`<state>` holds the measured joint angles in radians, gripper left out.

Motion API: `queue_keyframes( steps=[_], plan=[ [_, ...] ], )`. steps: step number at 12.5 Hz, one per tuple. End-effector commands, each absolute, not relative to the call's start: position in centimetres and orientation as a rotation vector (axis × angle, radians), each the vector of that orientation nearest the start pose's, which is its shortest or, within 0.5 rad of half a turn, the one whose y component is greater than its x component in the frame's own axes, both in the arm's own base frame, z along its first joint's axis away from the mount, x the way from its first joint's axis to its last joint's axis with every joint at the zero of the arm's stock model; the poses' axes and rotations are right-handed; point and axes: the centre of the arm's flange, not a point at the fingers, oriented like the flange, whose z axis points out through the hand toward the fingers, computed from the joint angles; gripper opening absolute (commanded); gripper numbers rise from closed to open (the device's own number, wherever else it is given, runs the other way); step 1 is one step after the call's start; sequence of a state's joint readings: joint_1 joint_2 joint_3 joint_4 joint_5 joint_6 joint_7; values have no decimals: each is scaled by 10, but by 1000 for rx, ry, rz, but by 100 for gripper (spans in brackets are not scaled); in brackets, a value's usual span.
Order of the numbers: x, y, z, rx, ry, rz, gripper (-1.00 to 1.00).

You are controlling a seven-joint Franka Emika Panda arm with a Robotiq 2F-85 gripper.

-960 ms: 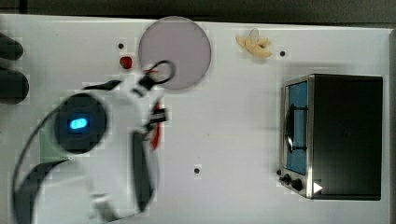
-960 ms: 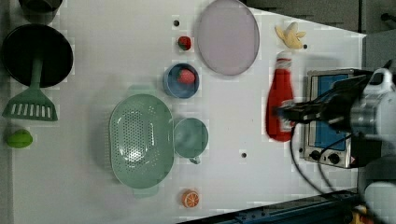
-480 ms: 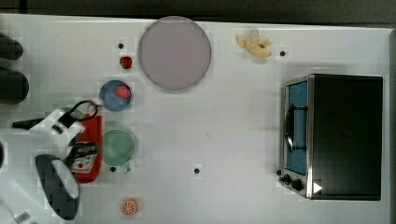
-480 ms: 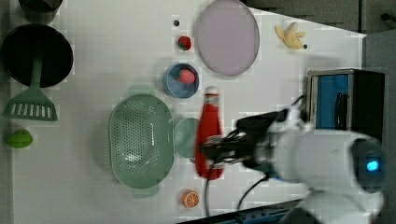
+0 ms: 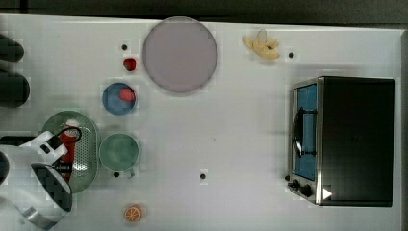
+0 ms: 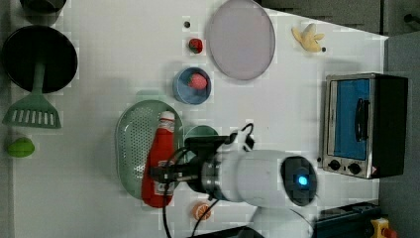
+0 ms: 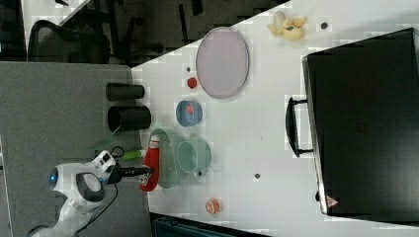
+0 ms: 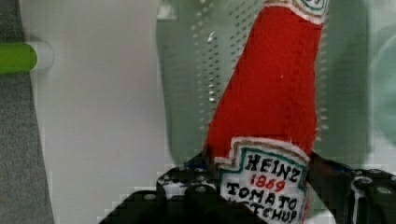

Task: Pick Ketchup from the table and place it in strainer.

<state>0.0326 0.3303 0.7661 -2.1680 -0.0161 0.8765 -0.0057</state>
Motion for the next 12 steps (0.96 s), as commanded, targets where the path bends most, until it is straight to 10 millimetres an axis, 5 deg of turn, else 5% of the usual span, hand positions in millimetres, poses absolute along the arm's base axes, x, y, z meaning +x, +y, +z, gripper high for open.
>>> queue_keyframes(
  steps=[1, 4, 6, 9, 12],
  plan=[
    [408, 400, 263, -2953, 160, 168, 25],
    [412, 403, 234, -2891, 205, 140, 72],
    [420, 399, 244, -2879, 247, 101, 100],
    [440, 374, 304, -2914, 384, -25, 100],
    [458, 326, 376, -2941, 614, -36, 100]
  ],
)
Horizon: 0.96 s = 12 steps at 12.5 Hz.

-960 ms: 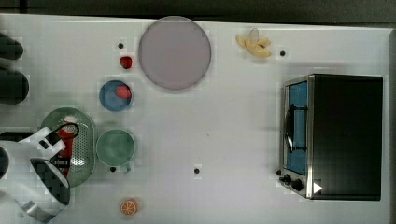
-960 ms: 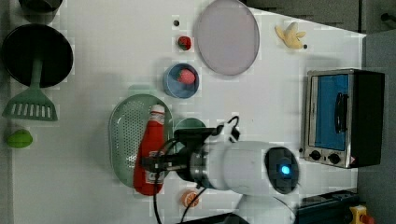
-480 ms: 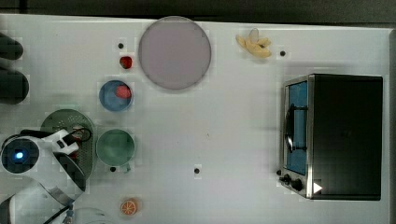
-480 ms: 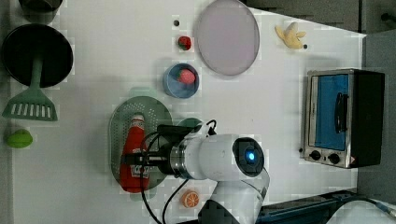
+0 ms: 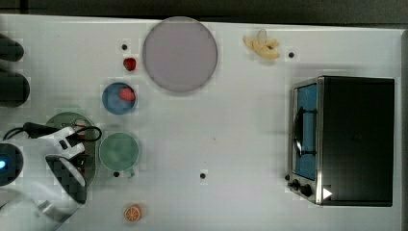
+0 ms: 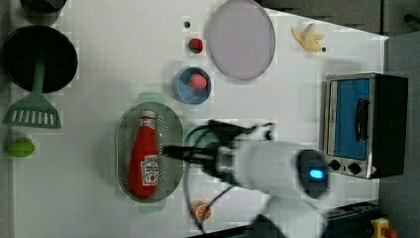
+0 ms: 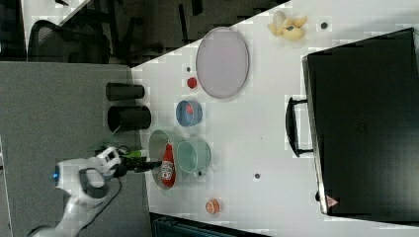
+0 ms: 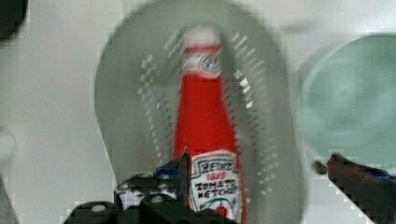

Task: Pick Ketchup from the table and place it in strainer.

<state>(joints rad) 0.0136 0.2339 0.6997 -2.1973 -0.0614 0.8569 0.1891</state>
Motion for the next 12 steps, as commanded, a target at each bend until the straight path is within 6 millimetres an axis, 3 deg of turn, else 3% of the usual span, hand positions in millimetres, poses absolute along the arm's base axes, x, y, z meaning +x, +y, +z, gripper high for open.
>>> queue_keyframes(
  steps=[1, 4, 8, 10, 12],
  plan=[
    [463, 308, 399, -2929, 706, 18, 100],
    [476, 241, 468, -2941, 779, 151, 100],
    [501, 114, 548, -2849, 1033, 88, 100],
    [505, 58, 565, -2787, 1148, 41, 100],
    [502, 18, 564, -2823, 1196, 61, 100]
  ],
)
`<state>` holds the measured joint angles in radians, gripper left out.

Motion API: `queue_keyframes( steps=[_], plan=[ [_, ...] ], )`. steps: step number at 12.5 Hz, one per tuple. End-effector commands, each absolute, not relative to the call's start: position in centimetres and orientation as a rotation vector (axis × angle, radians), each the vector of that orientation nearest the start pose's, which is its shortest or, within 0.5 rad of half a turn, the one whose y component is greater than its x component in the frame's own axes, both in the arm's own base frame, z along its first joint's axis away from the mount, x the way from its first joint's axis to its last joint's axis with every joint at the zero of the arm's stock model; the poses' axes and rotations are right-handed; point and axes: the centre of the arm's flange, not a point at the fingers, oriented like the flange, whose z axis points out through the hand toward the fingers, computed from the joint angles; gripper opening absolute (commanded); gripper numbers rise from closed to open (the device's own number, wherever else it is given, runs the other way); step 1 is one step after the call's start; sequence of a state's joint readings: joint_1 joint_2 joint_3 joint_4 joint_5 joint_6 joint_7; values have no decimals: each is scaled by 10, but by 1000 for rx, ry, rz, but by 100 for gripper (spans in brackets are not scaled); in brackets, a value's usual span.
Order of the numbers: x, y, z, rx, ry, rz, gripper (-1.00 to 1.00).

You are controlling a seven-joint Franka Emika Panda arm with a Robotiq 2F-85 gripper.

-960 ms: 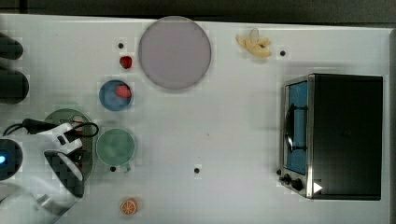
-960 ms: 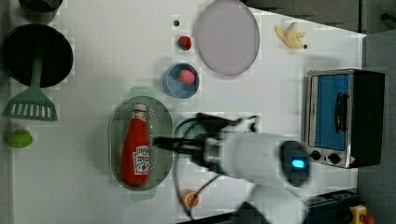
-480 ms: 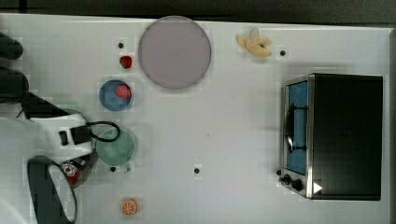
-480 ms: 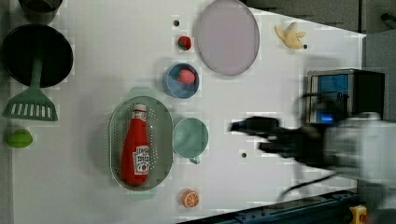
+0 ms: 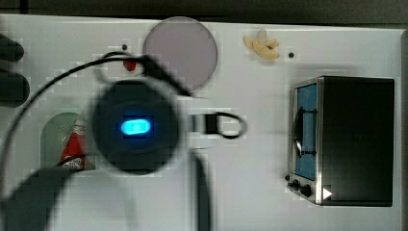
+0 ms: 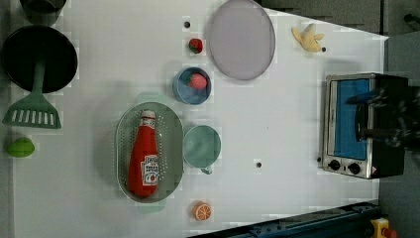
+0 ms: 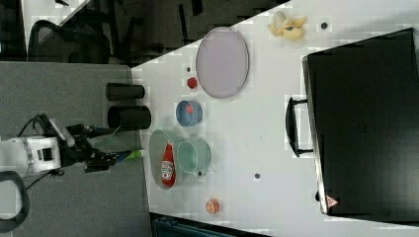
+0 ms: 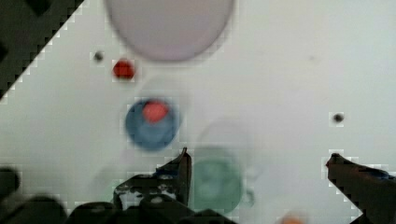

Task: Pick Ketchup from the table and place it in strainer.

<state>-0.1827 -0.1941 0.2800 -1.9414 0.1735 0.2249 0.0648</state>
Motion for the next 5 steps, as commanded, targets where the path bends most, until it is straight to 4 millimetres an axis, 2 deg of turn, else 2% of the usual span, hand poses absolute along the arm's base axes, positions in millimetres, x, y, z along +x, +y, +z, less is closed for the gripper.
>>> queue_keyframes(
  steps=[1, 2, 5],
  plan=[
    [502, 5, 566, -2843, 1225, 47, 100],
    [504, -7, 570, -2876, 1248, 2, 100],
    [510, -7, 581, -2890, 1241, -37, 100]
  ],
)
